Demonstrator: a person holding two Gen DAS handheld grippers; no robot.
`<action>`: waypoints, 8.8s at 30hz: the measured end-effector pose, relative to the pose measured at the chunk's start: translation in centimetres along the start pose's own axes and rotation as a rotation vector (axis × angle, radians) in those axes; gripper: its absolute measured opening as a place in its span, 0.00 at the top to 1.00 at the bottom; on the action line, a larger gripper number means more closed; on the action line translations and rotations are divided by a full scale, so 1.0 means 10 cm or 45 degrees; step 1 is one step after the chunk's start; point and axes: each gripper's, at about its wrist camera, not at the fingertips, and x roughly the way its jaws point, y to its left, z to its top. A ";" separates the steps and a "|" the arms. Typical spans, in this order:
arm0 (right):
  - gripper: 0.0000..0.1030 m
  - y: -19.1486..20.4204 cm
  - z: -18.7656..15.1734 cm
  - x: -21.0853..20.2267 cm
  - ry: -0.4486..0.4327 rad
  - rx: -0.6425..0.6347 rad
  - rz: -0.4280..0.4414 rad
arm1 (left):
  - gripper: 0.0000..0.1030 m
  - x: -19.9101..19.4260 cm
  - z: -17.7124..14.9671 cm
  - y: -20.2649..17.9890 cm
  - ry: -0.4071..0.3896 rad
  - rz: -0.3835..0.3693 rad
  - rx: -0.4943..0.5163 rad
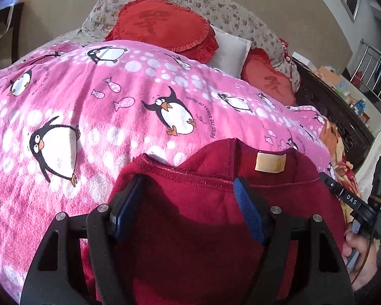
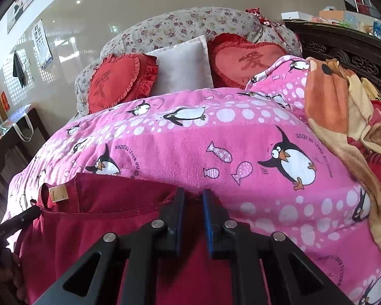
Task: Fold small clothes
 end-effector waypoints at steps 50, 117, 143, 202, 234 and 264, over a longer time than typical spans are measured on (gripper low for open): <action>0.72 0.79 -1.10 -1.63 -0.053 -0.303 0.115 | 0.12 -1.99 -1.52 -0.23 0.046 -0.228 -0.045; 0.88 1.42 0.70 -0.34 0.727 -0.348 0.316 | 0.78 -1.68 -1.15 -1.75 -0.274 -0.243 0.459; 0.70 0.04 0.29 -1.47 0.141 -0.284 0.429 | 0.50 -1.56 -1.21 -1.92 -0.044 -0.391 0.378; 1.00 -0.08 -0.34 -0.76 0.483 -0.688 0.203 | 0.48 -0.86 -1.55 -1.77 0.163 -0.299 0.327; 0.32 0.11 -0.73 -1.11 0.296 -0.385 0.170 | 0.19 -0.74 -1.51 -2.12 0.316 -0.078 0.422; 0.32 -0.53 -0.83 -0.52 0.296 0.263 0.865 | 0.16 -0.35 -1.13 -1.20 0.374 -0.485 -0.071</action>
